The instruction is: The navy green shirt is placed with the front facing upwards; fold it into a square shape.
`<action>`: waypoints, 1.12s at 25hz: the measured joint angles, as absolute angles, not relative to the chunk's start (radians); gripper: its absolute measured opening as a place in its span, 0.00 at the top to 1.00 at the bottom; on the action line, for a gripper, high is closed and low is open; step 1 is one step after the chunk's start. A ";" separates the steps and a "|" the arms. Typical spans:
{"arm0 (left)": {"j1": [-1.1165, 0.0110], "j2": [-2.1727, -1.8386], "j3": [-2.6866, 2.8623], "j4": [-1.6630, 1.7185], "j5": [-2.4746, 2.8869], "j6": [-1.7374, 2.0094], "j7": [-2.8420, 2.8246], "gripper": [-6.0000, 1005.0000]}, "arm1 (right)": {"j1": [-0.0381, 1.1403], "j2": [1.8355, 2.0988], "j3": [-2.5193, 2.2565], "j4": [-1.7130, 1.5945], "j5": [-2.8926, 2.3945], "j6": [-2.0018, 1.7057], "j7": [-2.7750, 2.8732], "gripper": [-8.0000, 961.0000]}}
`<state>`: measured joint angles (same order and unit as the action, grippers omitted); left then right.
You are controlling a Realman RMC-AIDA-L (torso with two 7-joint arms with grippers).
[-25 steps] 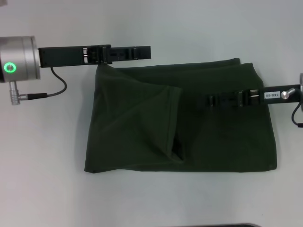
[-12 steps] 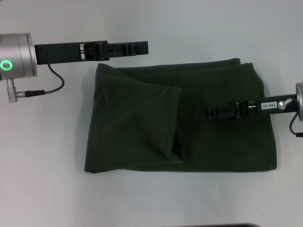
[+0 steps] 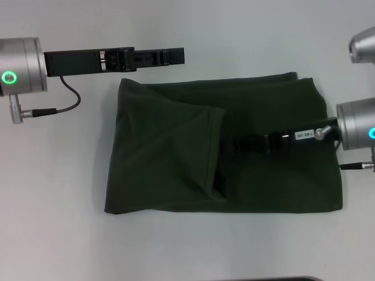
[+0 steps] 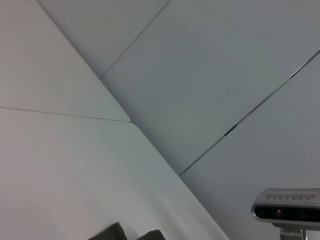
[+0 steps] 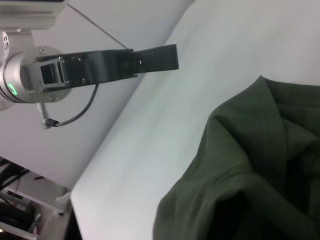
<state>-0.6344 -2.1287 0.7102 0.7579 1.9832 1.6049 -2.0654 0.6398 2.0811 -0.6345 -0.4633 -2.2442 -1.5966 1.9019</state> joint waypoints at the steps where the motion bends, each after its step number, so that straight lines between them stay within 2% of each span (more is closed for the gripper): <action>1: -0.634 -2.128 0.710 0.758 1.983 1.604 -2.064 0.31 | 0.645 2.083 -0.642 -0.459 -2.244 -1.582 1.903 0.79; 6: -0.635 -2.128 0.710 0.758 1.983 1.604 -2.052 0.31 | 0.683 2.086 -0.663 -0.396 -2.242 -1.458 1.902 0.99; 28: -0.634 -2.128 0.705 0.756 1.982 1.591 -2.028 0.31 | 0.790 2.100 -0.686 -0.236 -2.146 -1.144 1.770 0.99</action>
<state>-0.6340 -2.1277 0.7050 0.7563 1.9822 1.5906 -2.0277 0.7899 2.1002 -0.6864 -0.2362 -2.1457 -1.1442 1.7702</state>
